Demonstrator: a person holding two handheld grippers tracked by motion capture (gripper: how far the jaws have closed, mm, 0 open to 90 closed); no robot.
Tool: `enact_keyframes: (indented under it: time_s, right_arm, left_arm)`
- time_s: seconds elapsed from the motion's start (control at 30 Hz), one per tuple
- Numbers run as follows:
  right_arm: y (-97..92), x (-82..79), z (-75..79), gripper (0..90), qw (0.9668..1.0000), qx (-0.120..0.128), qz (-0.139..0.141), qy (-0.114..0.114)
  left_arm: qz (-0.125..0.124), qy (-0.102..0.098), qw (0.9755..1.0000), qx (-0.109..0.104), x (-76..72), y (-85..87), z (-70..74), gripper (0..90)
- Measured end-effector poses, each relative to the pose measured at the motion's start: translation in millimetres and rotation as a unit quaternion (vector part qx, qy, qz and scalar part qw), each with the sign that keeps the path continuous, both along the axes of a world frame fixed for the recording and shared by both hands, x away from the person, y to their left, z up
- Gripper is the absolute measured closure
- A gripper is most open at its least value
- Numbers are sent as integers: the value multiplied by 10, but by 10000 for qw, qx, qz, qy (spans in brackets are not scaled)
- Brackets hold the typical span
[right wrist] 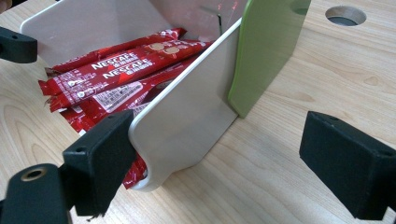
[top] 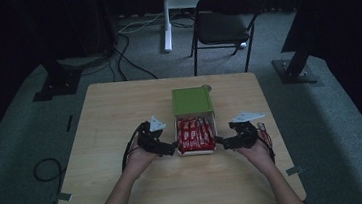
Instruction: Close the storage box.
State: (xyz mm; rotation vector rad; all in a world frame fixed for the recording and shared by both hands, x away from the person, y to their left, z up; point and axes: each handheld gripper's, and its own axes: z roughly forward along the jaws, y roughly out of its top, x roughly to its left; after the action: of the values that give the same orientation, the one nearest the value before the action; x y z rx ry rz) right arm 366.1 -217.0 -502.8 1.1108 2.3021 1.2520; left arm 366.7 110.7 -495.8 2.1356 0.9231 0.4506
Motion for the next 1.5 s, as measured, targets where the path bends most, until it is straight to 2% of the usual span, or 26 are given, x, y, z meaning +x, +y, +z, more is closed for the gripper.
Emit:
enact_keyframes:
  time_s: [1.5]
  right_arm:
    - [36,285,64,105,9992,-39,-391,-41]
  left_arm:
    - [112,117,9997,165,303,-32,13,10]
